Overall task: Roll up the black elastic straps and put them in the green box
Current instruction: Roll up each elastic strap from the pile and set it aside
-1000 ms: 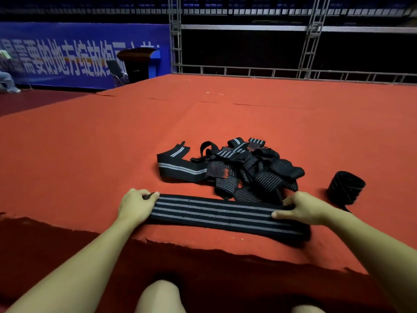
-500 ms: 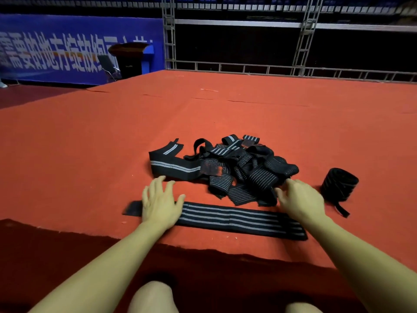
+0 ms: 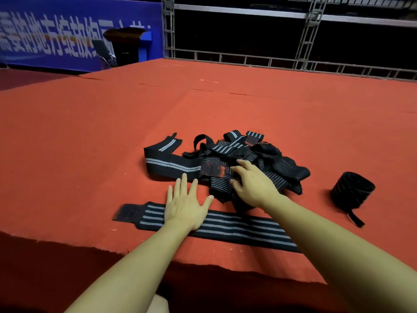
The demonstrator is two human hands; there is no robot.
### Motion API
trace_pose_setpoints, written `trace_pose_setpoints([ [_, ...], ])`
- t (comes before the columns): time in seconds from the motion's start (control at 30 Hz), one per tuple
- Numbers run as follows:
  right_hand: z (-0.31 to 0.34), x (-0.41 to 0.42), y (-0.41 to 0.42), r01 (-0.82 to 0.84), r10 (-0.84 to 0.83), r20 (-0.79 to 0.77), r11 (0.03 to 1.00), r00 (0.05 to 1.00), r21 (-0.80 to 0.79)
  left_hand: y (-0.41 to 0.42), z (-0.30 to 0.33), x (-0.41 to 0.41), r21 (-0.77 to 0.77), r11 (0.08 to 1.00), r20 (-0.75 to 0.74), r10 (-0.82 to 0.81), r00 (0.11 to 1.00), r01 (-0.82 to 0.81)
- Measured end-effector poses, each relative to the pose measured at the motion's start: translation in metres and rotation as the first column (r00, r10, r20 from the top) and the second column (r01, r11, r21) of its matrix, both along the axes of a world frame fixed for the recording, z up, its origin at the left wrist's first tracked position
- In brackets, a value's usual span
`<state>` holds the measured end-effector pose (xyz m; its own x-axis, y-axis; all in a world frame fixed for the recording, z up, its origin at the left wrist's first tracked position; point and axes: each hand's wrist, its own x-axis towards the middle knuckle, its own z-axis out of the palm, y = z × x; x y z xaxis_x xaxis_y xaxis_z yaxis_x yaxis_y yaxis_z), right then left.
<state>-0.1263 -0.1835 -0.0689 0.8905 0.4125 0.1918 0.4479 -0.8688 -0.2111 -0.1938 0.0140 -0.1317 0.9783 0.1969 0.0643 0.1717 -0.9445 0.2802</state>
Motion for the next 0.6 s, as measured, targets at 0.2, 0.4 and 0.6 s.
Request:
trace_pose_setpoints([
  [0.2, 0.003, 0.055, 0.026, -0.041, 0.04, -0.014, 0.986, 0.999, -0.164, 0.0, -0.007, 0.008, 0.012, 1.0, -0.048, 0.019, 0.999, -0.018],
  [0.4, -0.007, 0.087, 0.057, 0.105, -0.115, -0.082, 0.988, 0.99, -0.117, 0.008, -0.025, 0.021, -0.007, 1.0, -0.004, 0.004, 1.0, -0.004],
  [0.6, 0.006, 0.085, 0.062, 0.183, -0.165, -0.093, 0.952, 0.982, 0.247, 0.004, -0.021, 0.014, -0.08, 0.997, 0.002, -0.004, 1.0, 0.004],
])
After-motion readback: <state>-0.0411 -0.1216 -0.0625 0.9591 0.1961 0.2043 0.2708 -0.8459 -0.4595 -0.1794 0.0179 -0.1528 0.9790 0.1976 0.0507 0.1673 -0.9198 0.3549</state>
